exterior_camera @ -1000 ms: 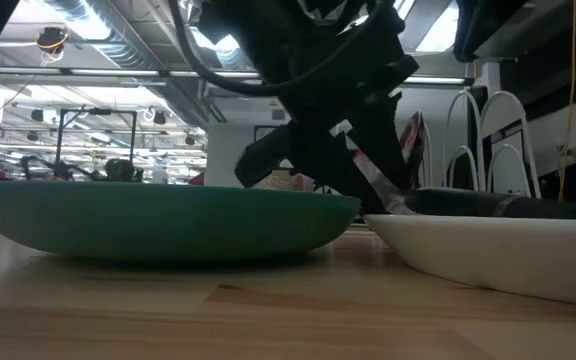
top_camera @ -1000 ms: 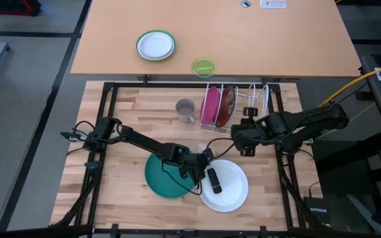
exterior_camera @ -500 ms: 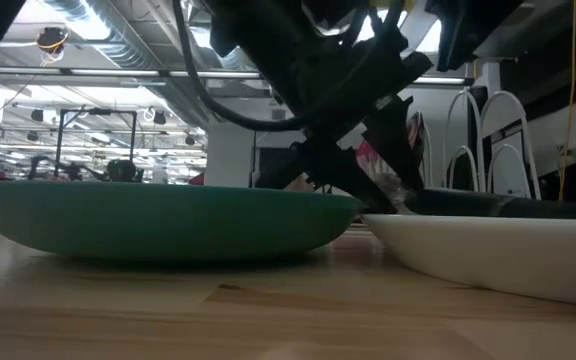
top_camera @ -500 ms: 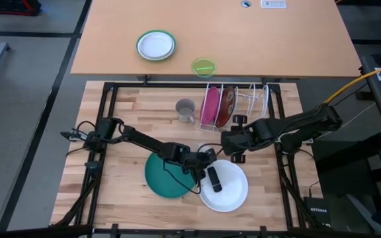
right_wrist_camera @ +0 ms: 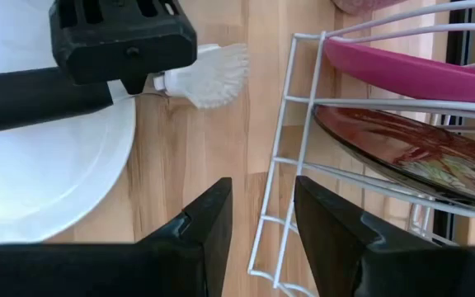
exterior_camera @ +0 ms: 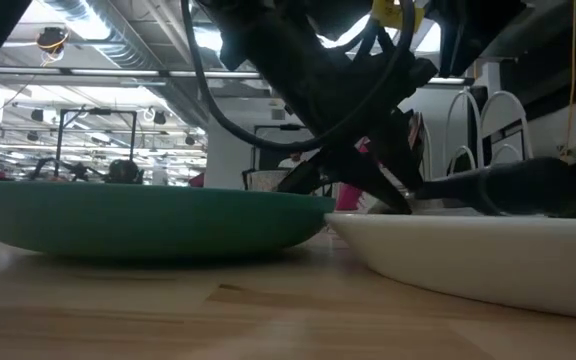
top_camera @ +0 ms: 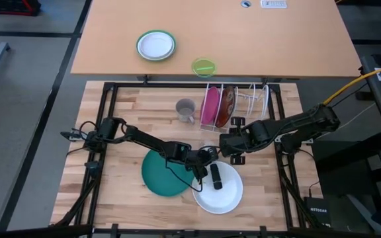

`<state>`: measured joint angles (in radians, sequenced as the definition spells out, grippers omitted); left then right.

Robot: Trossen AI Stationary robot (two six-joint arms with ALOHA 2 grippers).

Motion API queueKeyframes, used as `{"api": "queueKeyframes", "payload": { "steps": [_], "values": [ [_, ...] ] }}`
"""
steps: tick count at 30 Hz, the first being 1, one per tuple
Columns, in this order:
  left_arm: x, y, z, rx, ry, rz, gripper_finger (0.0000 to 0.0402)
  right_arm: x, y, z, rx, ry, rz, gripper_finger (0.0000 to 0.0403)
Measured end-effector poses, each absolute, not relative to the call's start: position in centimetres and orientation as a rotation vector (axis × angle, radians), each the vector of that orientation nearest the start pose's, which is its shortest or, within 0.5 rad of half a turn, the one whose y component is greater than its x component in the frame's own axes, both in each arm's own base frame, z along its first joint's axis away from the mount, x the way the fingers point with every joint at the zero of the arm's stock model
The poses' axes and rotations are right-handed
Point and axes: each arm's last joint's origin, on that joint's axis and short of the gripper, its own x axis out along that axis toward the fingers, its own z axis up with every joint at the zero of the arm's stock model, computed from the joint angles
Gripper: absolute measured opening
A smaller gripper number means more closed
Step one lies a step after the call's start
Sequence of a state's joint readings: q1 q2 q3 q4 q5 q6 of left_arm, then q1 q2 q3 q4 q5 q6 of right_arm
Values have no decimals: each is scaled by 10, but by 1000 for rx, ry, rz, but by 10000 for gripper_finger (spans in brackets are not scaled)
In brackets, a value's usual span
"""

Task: Sort dishes
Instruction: Move the black dish brush to the top left of the table

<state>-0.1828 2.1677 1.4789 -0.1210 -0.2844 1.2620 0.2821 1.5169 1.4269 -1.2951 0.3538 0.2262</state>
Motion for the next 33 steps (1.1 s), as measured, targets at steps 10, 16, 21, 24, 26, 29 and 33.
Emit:
{"api": "queueKeyframes", "payload": {
  "steps": [10,16,21,24,26,29,33],
  "values": [
    [456,-75,144,1312,768,-356,39,263,66,311,-269,1312,-191,136],
    [456,-72,139,1249,805,-306,14,262,66,311,-291,1322,-177,136],
    [458,-62,142,1202,807,-254,2,262,65,311,-296,1331,-179,136],
    [459,-56,142,1174,817,-233,3,260,65,311,-301,1342,-180,136],
    [459,-55,142,1160,815,-222,0,260,65,311,-302,1344,-180,136],
    [459,-55,143,1154,815,-216,4,260,65,311,-305,1352,-181,136],
    [458,-60,144,1183,833,-164,12,258,64,311,-312,1369,-182,136]
  ]
}}
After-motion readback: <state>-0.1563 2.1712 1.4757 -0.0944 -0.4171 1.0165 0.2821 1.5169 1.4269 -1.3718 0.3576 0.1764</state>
